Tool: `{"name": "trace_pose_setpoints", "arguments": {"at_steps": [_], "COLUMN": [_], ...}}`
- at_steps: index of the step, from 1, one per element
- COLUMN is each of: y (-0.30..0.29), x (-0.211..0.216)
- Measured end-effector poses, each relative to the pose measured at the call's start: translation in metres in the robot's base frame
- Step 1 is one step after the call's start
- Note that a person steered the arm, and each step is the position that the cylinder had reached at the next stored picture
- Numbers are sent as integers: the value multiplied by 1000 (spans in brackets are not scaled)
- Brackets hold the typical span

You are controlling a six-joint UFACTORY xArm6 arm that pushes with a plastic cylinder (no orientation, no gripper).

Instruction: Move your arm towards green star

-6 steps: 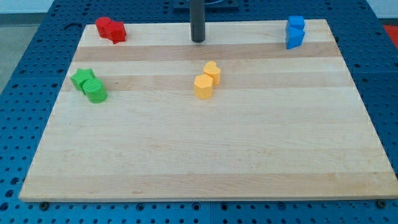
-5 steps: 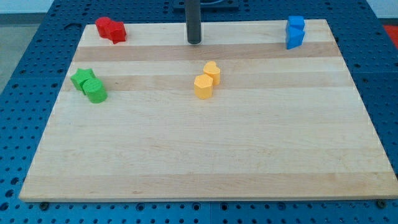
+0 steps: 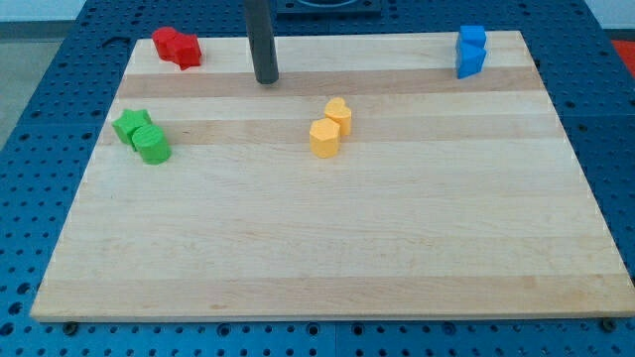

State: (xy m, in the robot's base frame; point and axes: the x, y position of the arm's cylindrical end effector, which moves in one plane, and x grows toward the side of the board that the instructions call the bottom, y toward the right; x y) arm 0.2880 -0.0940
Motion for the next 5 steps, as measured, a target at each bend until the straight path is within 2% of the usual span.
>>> {"name": "trace_pose_setpoints", "arguments": {"at_steps": [2,5], "y": [-10,-81], "x": [29,41]}}
